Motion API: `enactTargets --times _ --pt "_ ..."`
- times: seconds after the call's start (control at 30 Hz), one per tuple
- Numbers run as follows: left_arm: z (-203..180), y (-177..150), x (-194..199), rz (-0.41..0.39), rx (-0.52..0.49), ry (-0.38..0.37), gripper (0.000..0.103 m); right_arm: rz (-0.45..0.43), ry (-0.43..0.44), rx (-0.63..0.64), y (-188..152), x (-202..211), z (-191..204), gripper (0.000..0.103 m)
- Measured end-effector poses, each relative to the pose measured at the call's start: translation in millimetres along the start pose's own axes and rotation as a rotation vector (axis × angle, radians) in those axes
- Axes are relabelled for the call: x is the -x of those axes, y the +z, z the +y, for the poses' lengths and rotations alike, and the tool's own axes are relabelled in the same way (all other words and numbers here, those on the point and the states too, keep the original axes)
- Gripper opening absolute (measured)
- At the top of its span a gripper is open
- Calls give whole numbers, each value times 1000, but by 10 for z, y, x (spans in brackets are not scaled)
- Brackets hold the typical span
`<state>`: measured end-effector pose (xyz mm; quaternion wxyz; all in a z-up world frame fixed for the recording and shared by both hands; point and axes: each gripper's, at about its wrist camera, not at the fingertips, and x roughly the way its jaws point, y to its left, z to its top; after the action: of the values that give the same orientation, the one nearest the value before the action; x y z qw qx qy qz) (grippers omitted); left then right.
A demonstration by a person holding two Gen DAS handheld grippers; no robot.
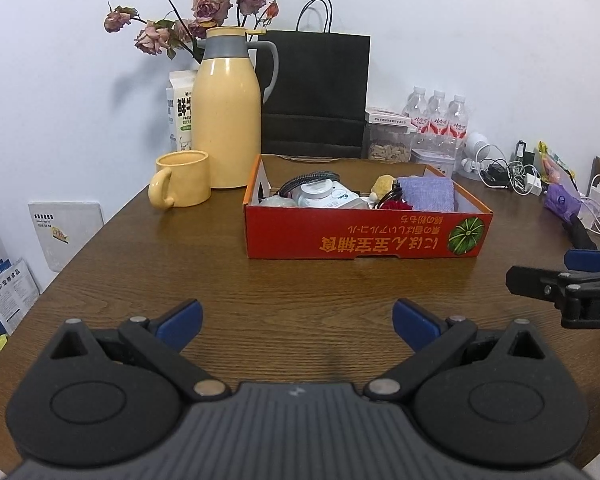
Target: Organize objects
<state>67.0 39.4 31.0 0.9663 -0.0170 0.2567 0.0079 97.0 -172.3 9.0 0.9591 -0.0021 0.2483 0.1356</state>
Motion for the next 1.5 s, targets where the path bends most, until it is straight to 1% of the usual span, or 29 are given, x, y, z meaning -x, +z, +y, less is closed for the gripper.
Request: enactTargets --times 1.33,1.5 --pt "12 11 4 -3 3 1 103 1 -1 0 1 0 4 103" --pt "7 -11 38 -17 -4 -8 103 1 -1 0 0 4 6 103"
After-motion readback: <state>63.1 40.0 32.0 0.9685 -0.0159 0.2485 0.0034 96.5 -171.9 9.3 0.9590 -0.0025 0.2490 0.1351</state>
